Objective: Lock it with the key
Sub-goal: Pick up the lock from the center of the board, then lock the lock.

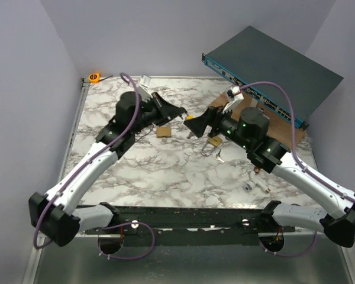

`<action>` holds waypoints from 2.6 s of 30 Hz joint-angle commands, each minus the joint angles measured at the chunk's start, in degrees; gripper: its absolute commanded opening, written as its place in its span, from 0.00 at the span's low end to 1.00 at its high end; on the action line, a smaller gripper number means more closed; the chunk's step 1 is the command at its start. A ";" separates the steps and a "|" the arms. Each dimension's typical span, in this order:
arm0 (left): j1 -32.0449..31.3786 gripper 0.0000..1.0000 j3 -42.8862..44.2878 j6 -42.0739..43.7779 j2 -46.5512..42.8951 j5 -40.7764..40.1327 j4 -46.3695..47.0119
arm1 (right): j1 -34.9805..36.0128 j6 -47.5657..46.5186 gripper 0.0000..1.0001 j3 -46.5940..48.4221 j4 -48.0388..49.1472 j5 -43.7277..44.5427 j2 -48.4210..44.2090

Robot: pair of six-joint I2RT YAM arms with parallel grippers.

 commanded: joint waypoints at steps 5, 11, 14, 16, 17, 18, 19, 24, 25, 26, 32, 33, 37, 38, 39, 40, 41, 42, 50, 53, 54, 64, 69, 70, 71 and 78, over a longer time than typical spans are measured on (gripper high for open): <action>0.17 0.00 18.37 11.04 -10.09 1.90 -9.94 | -0.24 -8.34 0.87 8.40 20.94 -11.19 -2.41; 0.09 0.00 26.59 9.89 -11.32 -1.50 -15.98 | 1.34 -9.53 0.85 12.58 24.29 -17.54 0.55; -0.18 0.00 29.31 9.40 -11.08 -3.67 -18.89 | 4.90 -12.67 0.80 14.76 22.97 -16.99 2.50; -0.50 0.00 29.89 9.19 -11.19 -4.87 -19.28 | 7.96 -15.44 0.78 15.75 21.70 -14.76 3.54; -0.56 0.00 30.06 9.24 -11.23 -5.04 -19.04 | 9.25 -17.00 0.77 15.90 21.26 -12.68 3.88; -0.62 0.00 30.47 9.10 -11.16 -5.10 -19.10 | 10.51 -18.04 0.76 15.88 20.88 -11.29 4.16; -0.71 0.00 30.95 9.06 -11.02 -5.10 -19.22 | 11.05 -18.89 0.75 15.63 20.82 -9.94 4.34; -1.84 0.00 32.75 9.10 -10.03 -4.61 -19.58 | 11.50 -20.60 0.73 14.01 22.45 -5.20 5.23; -2.00 0.00 32.88 9.06 -9.95 -4.60 -19.64 | 11.48 -20.86 0.72 14.09 22.64 -4.75 5.64; -2.23 0.00 33.14 9.02 -9.79 -4.61 -19.71 | 11.47 -20.99 0.71 13.95 23.00 -4.04 5.92; -2.81 0.00 34.01 9.13 -9.92 -4.98 -19.89 | 11.47 -21.88 0.68 11.53 24.91 0.91 5.96; -2.90 0.00 34.15 9.07 -9.80 -4.85 -19.96 | 11.47 -21.76 0.68 11.38 25.12 0.73 6.09; -3.15 0.00 33.98 9.04 -9.96 -5.04 -19.83 | 11.60 -20.96 0.61 10.76 25.64 0.81 6.59; -3.17 0.00 33.98 9.06 -10.03 -5.01 -19.84 | 11.58 -20.75 0.60 10.28 26.23 1.06 6.44; -3.17 0.00 34.01 9.14 -10.07 -5.10 -19.89 | 11.56 -20.42 0.59 9.78 26.82 1.05 6.17; -3.16 0.00 33.98 9.18 -10.16 -5.13 -19.93 | 11.53 -20.04 0.57 9.56 27.13 1.07 6.00; -3.14 0.00 33.90 9.28 -10.19 -5.32 -20.06 | 11.56 -19.63 0.55 9.46 27.38 1.07 5.85; -3.17 0.00 33.79 9.38 -10.27 -5.52 -20.11 | 11.57 -19.30 0.52 9.32 27.57 1.04 5.76; -3.17 0.00 32.84 9.23 -10.62 -5.72 -19.72 | 11.65 -16.82 0.34 7.96 28.11 0.56 5.03; -3.15 0.00 32.75 9.19 -10.66 -5.81 -19.63 | 11.67 -16.41 0.26 7.84 27.79 0.55 4.67; -3.12 0.00 32.75 9.29 -10.79 -5.67 -19.46 | 11.65 -16.28 0.21 7.86 27.54 0.50 4.66; -3.17 0.10 28.40 15.83 -13.73 2.83 -18.25 | 11.65 -13.02 0.01 8.87 21.25 -7.14 0.14; -3.12 0.40 23.61 24.13 -17.74 10.77 -19.90 | 11.65 -11.42 0.01 9.30 16.10 -14.54 -3.62; -3.04 0.43 22.94 26.10 -18.52 11.89 -20.54 | 11.67 -11.39 0.01 9.48 14.86 -15.86 -4.12; -3.08 0.45 22.70 27.63 -18.97 13.40 -21.27 | 11.65 -11.15 0.01 9.65 13.84 -17.53 -4.66; -2.99 0.44 22.30 35.54 -20.78 23.94 -26.04 | 11.65 -9.38 0.01 11.41 7.55 -27.62 -7.76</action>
